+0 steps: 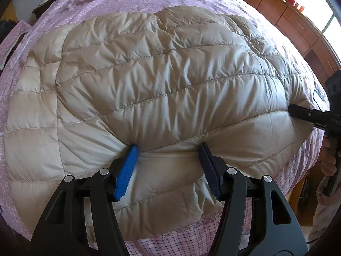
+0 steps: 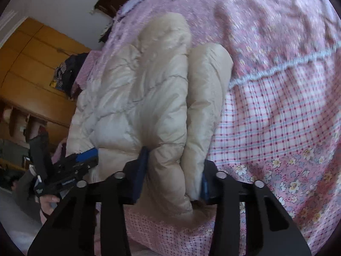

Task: Fold large clothes

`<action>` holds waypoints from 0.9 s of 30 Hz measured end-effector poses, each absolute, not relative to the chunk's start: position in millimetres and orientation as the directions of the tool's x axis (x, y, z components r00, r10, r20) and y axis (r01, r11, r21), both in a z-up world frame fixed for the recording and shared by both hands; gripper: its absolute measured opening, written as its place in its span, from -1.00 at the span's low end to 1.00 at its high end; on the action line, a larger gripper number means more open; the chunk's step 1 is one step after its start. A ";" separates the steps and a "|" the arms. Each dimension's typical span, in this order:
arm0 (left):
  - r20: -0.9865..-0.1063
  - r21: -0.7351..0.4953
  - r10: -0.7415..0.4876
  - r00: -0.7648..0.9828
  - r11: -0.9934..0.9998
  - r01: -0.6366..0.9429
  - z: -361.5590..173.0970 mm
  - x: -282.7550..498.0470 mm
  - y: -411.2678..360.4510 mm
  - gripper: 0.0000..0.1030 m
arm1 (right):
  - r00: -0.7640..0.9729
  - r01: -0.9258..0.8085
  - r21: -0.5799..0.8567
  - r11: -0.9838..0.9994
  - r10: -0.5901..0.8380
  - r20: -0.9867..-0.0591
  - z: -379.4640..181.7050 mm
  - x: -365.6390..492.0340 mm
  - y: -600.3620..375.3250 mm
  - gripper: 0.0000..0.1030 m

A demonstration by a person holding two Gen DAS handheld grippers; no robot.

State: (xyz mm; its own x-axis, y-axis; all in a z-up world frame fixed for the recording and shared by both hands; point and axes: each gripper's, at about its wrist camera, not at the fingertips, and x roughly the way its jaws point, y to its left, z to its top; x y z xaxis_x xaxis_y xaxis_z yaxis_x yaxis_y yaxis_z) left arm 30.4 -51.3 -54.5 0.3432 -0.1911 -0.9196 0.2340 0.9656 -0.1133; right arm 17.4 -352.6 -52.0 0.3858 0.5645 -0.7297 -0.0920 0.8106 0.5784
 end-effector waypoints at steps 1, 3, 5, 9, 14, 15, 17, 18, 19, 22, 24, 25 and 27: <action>-0.920 -0.110 -0.189 0.344 0.965 0.237 -54.8 30.0 -51.3 0.14 | 0.394 -0.100 0.580 0.808 0.568 -0.723 -48.7 14.7 -352.9 -0.35; -0.921 -0.105 -0.186 0.343 0.965 0.242 -55.0 29.9 -51.0 0.14 | 0.409 -0.123 0.583 0.803 0.576 -0.708 -38.3 10.6 -353.2 -0.41; -0.922 -0.096 -0.180 0.344 0.964 0.248 -55.4 30.0 -52.9 0.14 | 0.425 -0.157 0.592 0.791 0.595 -0.682 -23.5 6.2 -350.2 -0.46; -0.921 -0.084 -0.172 0.349 0.964 0.254 -57.5 28.9 -56.2 0.14 | 0.433 -0.213 0.620 0.755 0.642 -0.633 0.2 5.2 -340.4 -0.54; -0.914 -0.084 -0.178 0.365 0.962 0.259 -57.8 23.9 -55.5 0.14 | 0.418 -0.306 0.592 0.746 0.664 -0.620 32.1 -0.4 -303.4 -0.57; -0.909 -0.086 -0.180 0.376 0.964 0.252 -56.2 21.8 -54.0 0.14 | 0.415 -0.323 0.576 0.751 0.660 -0.627 38.1 -0.9 -296.4 -0.57; -0.898 -0.101 -0.190 0.397 0.967 0.233 -48.2 14.8 -47.5 0.11 | 0.409 -0.338 0.544 0.768 0.640 -0.650 48.6 0.1 -279.8 -0.57; -0.894 -0.115 -0.201 0.401 0.967 0.229 -44.9 9.9 -43.2 0.09 | 0.403 -0.347 0.531 0.773 0.634 -0.660 54.9 0.8 -272.7 -0.57; -0.889 -0.127 -0.211 0.407 0.966 0.224 -39.1 7.1 -38.0 0.07 | 0.397 -0.354 0.524 0.775 0.632 -0.666 57.4 3.5 -264.5 -0.57; -0.868 -0.075 -0.159 0.471 0.978 0.194 -11.3 -3.3 -9.2 0.06 | 0.370 -0.395 0.505 0.767 0.637 -0.676 64.9 6.0 -247.0 -0.57; -0.862 -0.054 -0.129 0.491 0.985 0.164 3.2 -6.2 15.1 0.04 | 0.344 -0.427 0.505 0.751 0.651 -0.677 68.7 7.5 -230.7 -0.57; -0.862 -0.052 -0.122 0.492 0.987 0.152 7.0 -6.4 24.4 0.01 | 0.333 -0.437 0.507 0.743 0.657 -0.676 70.0 8.1 -226.7 -0.57; -0.869 -0.048 -0.099 0.484 0.992 0.116 12.8 -4.9 50.3 -0.04 | 0.303 -0.462 0.513 0.723 0.672 -0.675 73.1 9.8 -211.7 -0.57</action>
